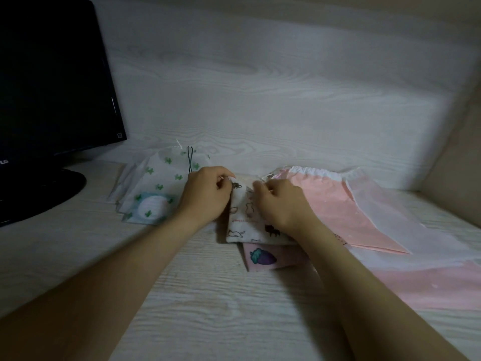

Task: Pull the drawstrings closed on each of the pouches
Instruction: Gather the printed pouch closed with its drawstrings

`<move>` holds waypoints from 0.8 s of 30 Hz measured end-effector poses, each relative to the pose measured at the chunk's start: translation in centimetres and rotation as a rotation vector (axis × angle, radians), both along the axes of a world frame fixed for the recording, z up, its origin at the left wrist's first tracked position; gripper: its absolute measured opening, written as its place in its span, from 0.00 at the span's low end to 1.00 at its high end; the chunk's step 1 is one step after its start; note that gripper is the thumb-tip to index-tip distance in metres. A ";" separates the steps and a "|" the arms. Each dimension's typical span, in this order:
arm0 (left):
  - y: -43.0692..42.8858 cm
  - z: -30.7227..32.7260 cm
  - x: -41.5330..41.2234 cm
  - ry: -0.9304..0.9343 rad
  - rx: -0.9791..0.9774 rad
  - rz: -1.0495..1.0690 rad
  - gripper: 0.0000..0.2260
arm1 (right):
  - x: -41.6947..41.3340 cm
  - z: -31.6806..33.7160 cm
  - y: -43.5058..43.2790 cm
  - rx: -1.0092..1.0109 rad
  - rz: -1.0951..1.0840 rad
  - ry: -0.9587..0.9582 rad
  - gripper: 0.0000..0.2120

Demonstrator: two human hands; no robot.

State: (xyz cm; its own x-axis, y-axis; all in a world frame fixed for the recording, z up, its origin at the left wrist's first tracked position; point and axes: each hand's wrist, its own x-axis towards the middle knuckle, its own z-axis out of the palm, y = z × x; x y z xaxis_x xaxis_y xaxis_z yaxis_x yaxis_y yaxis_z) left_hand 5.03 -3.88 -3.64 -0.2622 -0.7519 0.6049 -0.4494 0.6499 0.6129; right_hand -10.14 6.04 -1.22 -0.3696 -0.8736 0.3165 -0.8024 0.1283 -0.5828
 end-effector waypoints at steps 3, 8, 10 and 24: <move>-0.2 -0.1 -0.1 0.066 0.057 0.072 0.10 | -1.4 0.2 0.0 0.041 -0.192 0.016 0.09; -0.2 0.1 0.1 0.105 0.154 0.073 0.17 | -2.5 -0.3 0.2 0.253 -0.271 0.086 0.08; 0.0 0.0 0.1 0.059 0.154 0.028 0.06 | -2.8 -0.2 0.4 0.238 -0.267 0.073 0.12; 0.4 -0.1 0.6 -0.097 -0.016 0.194 0.21 | -3.7 0.9 0.0 -0.328 -0.262 -0.881 0.19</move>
